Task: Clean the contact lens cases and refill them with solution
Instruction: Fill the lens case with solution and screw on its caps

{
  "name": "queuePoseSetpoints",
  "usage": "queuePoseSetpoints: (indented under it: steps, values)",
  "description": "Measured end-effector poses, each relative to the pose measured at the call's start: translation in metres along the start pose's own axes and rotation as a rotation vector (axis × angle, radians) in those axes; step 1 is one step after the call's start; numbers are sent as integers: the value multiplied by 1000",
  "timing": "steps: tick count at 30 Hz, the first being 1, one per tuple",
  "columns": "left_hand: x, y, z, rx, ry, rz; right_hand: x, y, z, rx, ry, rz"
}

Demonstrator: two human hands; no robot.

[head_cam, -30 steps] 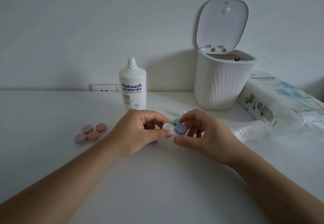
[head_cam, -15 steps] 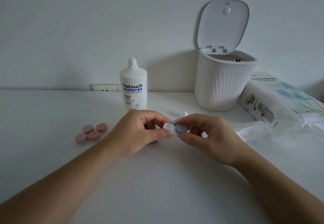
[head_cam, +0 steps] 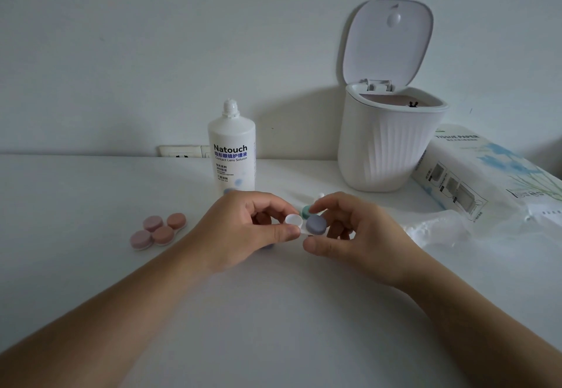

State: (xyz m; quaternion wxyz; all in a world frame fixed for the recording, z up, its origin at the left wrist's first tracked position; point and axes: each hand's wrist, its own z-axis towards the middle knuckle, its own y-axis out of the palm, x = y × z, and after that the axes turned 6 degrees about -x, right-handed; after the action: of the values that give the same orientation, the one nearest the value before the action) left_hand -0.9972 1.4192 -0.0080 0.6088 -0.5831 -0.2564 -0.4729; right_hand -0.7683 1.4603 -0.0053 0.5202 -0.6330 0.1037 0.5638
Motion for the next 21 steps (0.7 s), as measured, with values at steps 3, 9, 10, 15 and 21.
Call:
queuePoseSetpoints:
  steps: [3,9,10,15,21]
  values:
    - [0,-1,1,4,2,-13,-1,-2,-3,-19,-35,15]
    - [0,0,0,14,-16,5,-3,0,-2,13,-15,19]
    - [0,0,0,20,-15,11,-3,0,-2,10,-9,24]
    - [1,-3,-1,41,19,145,-3,-1,-3,2,-7,23]
    - [1,-16,-5,-13,-33,572,-3,-7,-4,19,1,16]
